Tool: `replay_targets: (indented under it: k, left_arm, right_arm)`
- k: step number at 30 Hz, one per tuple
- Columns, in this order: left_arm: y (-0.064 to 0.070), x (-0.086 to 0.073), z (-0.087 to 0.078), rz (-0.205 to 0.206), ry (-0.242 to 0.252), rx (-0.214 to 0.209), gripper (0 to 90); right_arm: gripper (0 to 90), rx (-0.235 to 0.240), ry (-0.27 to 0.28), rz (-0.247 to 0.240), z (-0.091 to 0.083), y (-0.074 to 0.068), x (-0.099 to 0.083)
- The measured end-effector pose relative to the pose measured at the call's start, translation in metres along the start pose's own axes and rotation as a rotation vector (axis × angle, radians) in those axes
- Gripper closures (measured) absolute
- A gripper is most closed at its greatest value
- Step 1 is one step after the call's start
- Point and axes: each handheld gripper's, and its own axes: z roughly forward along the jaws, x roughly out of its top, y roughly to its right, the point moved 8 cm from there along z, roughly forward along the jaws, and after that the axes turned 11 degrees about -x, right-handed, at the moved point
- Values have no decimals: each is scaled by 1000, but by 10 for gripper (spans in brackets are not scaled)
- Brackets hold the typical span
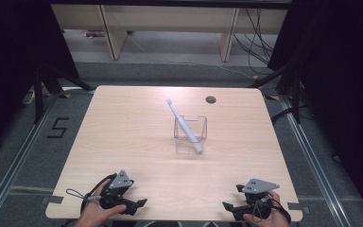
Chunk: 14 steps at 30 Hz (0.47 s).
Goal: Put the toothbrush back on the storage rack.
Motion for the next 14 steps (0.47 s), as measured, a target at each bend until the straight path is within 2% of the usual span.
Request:
replay_targets:
  k: [1, 2, 9, 11, 14]
  left_arm:
    - [0, 0, 0, 0, 0, 0, 152]
    - [-1, 1, 0, 20, -1, 6, 152]
    - [-1, 1, 0, 15, 3, 8, 153]
    - [-2, 0, 0, 22, -3, 9, 153]
    - [-1, 0, -1, 21, -3, 9, 152]
  right_arm:
    - [191, 0, 9, -30, 1, 1, 1]
    - [191, -10, 17, -41, 1, 2, 1]
    - [191, 0, 12, -23, 0, 0, 1]
    - [191, 5, -4, -1, -1, -2, 0]
    - [190, 7, 11, -15, 0, -1, 1]
